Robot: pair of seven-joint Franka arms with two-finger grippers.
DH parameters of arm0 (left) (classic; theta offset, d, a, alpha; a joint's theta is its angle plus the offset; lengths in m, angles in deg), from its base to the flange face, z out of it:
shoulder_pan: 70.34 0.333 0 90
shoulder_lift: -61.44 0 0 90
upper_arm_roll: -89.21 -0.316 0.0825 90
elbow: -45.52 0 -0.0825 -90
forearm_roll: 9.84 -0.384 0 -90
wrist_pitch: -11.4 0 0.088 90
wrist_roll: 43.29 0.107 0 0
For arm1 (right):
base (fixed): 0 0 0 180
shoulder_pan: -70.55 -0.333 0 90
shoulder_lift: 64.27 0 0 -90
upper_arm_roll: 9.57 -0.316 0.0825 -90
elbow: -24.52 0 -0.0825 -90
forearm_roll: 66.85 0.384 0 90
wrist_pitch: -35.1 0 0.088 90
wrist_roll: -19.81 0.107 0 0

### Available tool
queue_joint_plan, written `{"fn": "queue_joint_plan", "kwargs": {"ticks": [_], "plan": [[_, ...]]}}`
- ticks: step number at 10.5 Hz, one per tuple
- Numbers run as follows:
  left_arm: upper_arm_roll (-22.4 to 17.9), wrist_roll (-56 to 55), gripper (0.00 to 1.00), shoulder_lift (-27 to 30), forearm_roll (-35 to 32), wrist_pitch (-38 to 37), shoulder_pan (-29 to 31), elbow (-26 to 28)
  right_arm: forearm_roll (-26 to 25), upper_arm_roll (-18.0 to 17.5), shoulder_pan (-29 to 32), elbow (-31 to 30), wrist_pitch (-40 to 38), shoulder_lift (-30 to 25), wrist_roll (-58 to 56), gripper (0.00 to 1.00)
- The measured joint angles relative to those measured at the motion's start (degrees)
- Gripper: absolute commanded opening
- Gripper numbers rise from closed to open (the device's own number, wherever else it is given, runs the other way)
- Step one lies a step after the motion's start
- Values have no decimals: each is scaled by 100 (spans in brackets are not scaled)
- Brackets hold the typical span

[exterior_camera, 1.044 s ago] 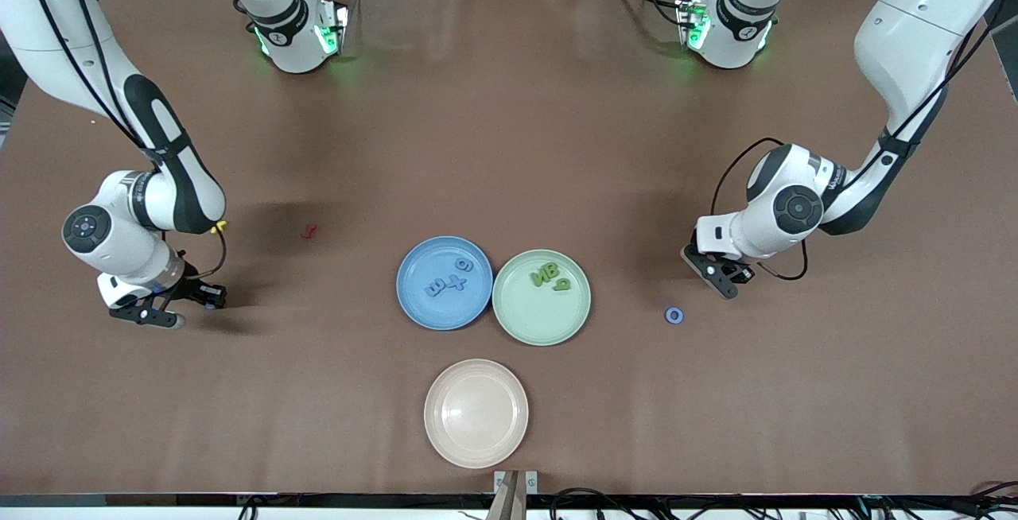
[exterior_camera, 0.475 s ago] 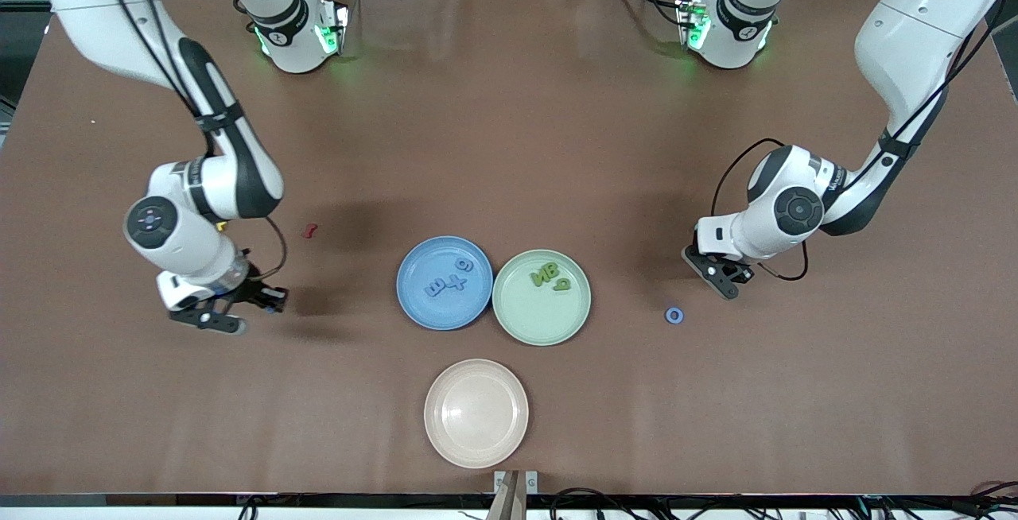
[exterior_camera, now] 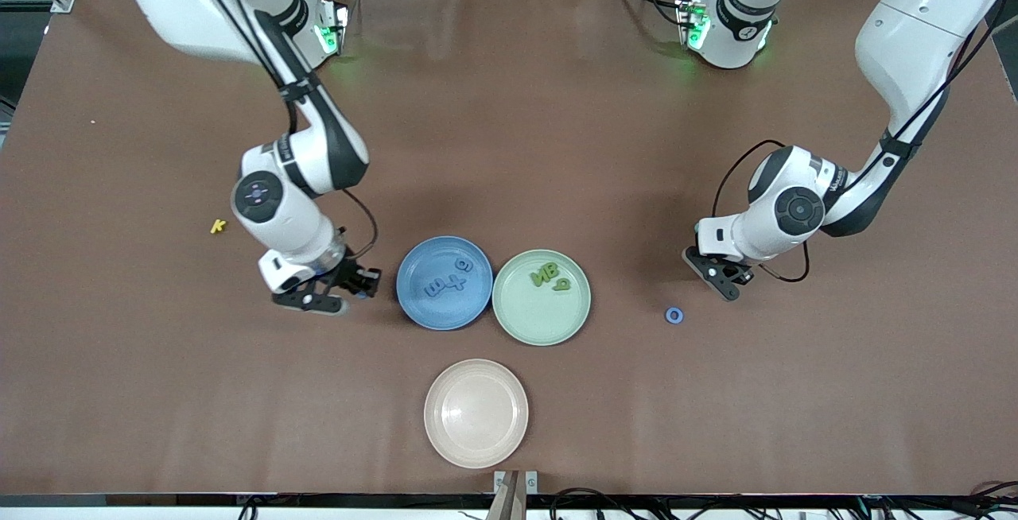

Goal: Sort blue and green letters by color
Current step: 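Place the u on the green plate while the right gripper places G on blue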

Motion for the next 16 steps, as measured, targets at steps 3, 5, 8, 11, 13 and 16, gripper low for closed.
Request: {"fn": "queue_joint_plan", "kwargs": {"ticks": [3,5,8,11,13,16], "plan": [[498,-473,0,10,11,-94,-91,-398,29,3,-599,17,4,105,378,0],[832,-1219,0,12,422,-455,-603,-902,42,0,-861,175,22,278,717,99],[852,-2933,0,-105,650,-606,-1776,-1459,42,13,-1075,425,7,468,1109,100],[187,-3734,35,-442,657,-610,-2918,-2041,22,369,-748,601,-642,389,398,100],[-385,-3751,100,-650,686,-602,-3427,-2505,21,397,-124,638,-1027,205,-139,100],[-523,-3745,100,-778,687,-602,-3480,-2882,18,420,1004,648,-1378,4,-898,100]]}}
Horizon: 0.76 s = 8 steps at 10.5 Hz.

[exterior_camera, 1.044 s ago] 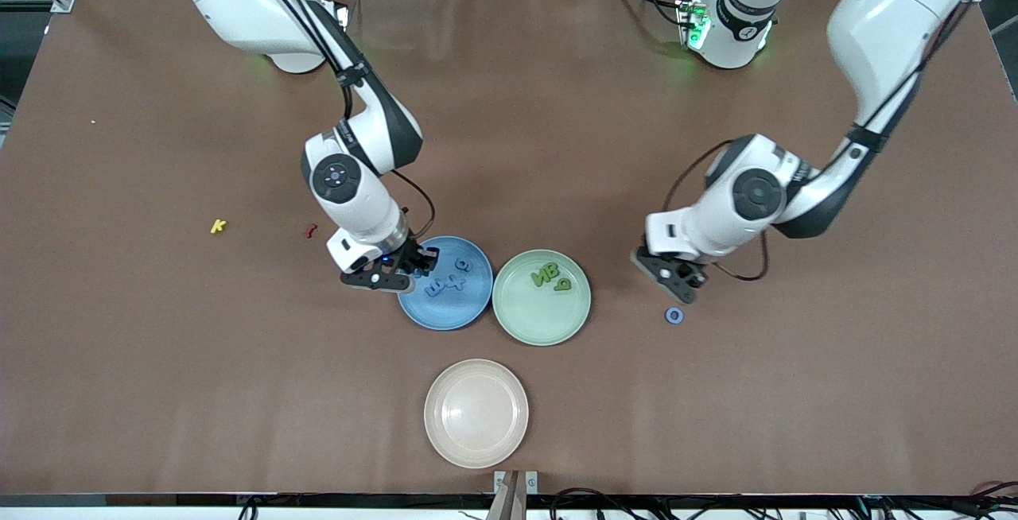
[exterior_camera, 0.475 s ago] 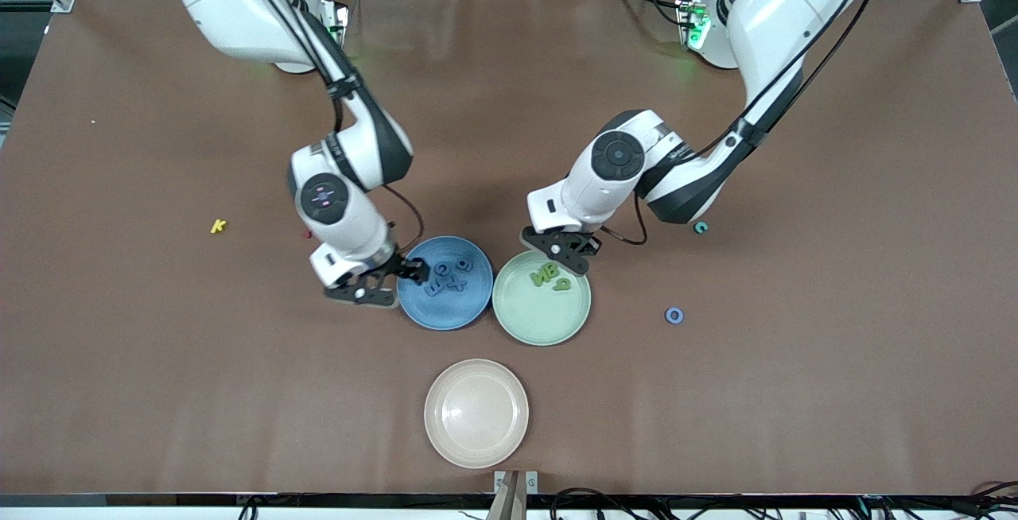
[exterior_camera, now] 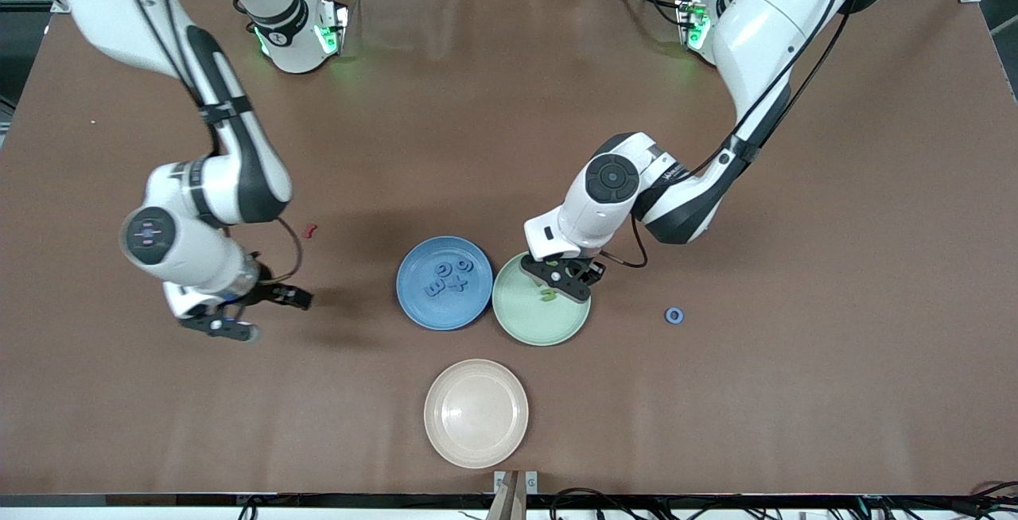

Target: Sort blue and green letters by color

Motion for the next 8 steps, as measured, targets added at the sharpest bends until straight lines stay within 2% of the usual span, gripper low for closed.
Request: {"fn": "queue_joint_plan", "kwargs": {"ticks": [3,5,8], "plan": [[-65,11,100,308,-1,-21,102,-339,-16,328,690,22,-206,-305,-739,100],[-115,30,100,896,-1,-494,430,-414,-16,366,1182,61,-627,-658,-1247,100],[-96,35,100,1819,8,-1124,1131,-423,-16,462,1310,172,-1665,-1473,-1323,100]]}}
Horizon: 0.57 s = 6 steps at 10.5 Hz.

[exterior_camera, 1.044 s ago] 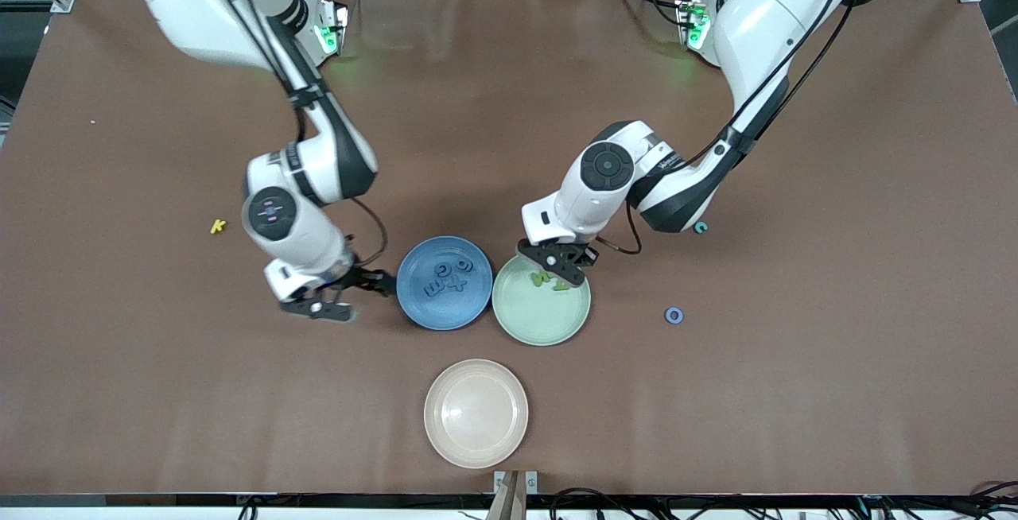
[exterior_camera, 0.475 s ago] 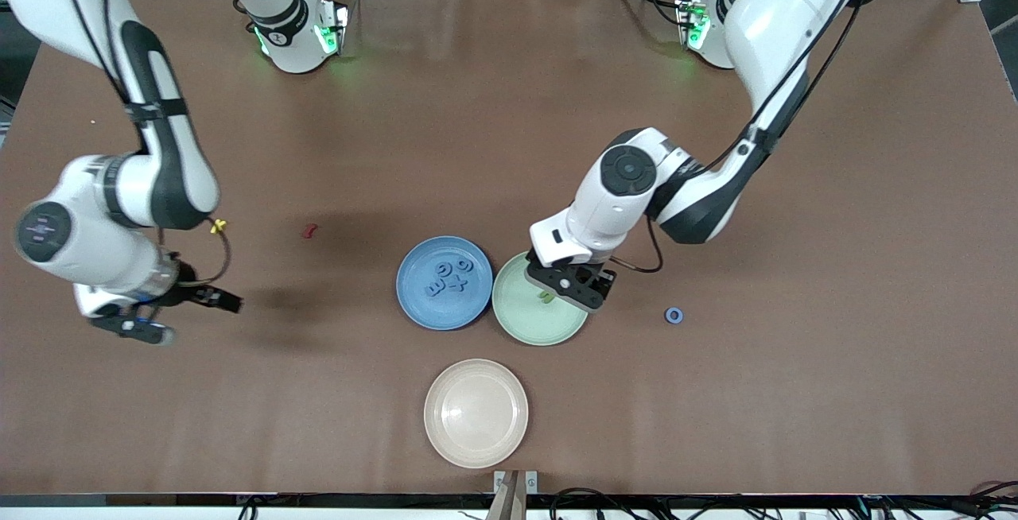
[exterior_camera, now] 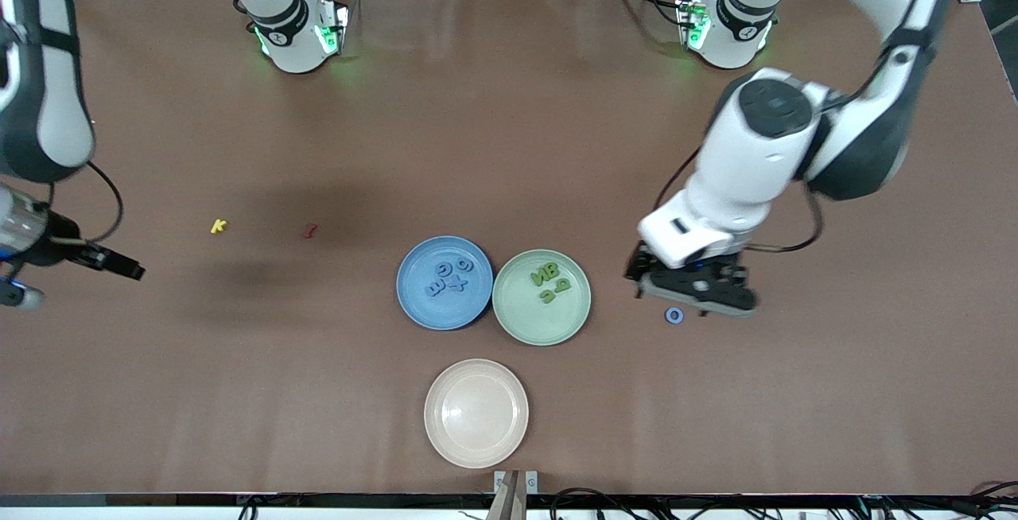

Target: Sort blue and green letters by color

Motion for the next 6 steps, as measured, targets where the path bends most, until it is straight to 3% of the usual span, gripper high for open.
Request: {"fn": "queue_joint_plan", "kwargs": {"ticks": [3,6], "plan": [[50,262,100,856,274,-826,652,3,-1,14,-54,810,-1686,-588,29,100],[31,490,100,1469,1302,-1515,1402,14,-1,10,-199,1217,-2347,-1053,285,100]]}}
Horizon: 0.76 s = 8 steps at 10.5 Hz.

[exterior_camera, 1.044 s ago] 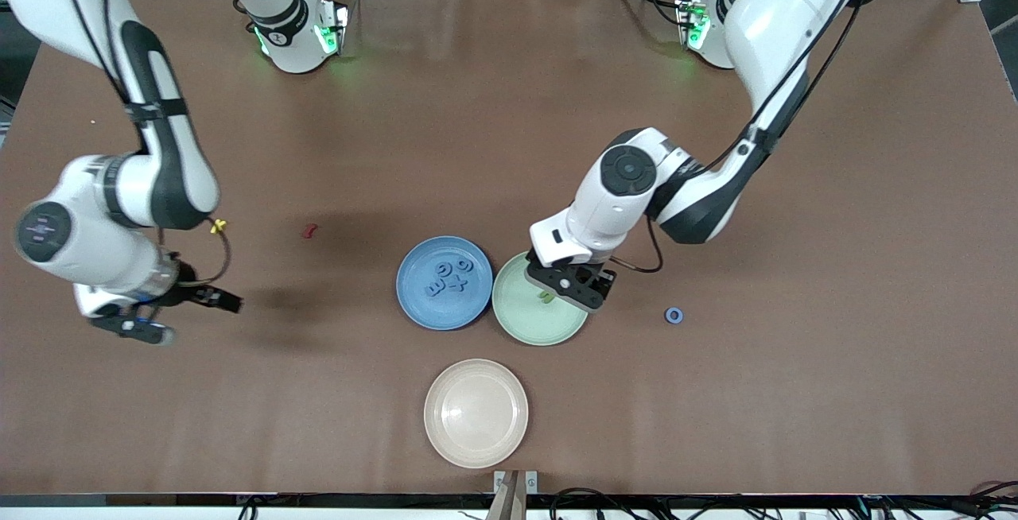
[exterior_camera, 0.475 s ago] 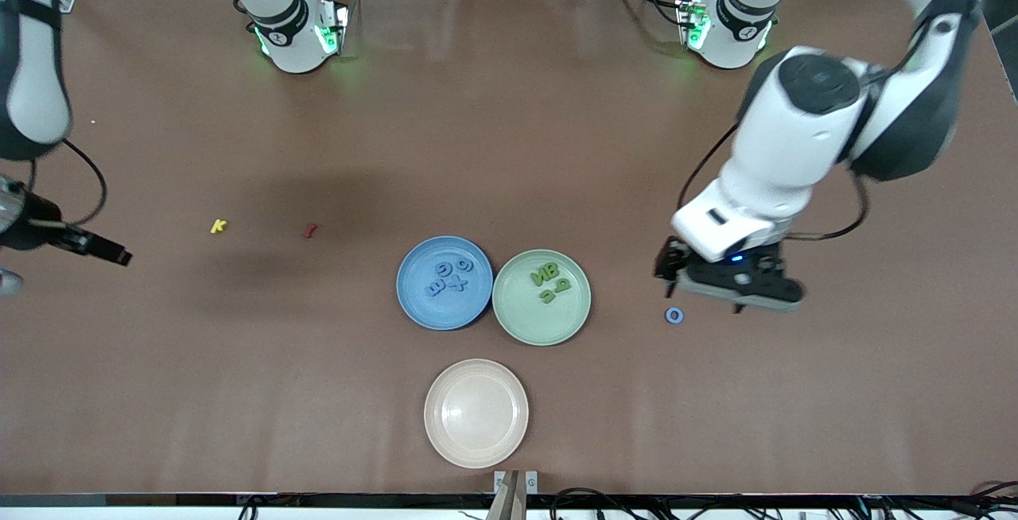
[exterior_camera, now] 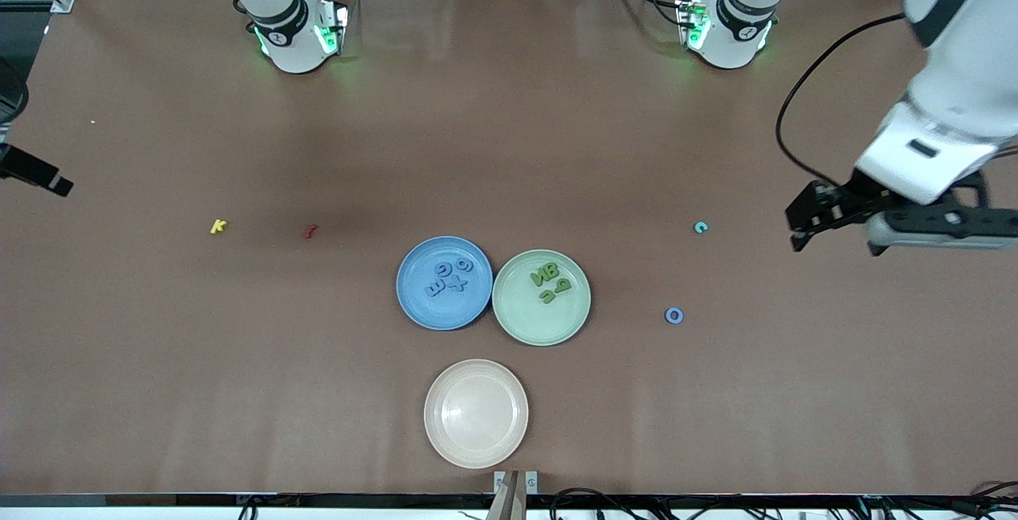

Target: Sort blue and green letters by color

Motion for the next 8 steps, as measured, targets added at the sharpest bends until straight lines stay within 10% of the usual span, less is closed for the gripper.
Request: {"fn": "queue_joint_plan", "kwargs": {"ticks": [8], "plan": [[-1394,625,100,966,558,-1385,-539,38,-199,-126,-550,93,-358,-295,673,100]]}}
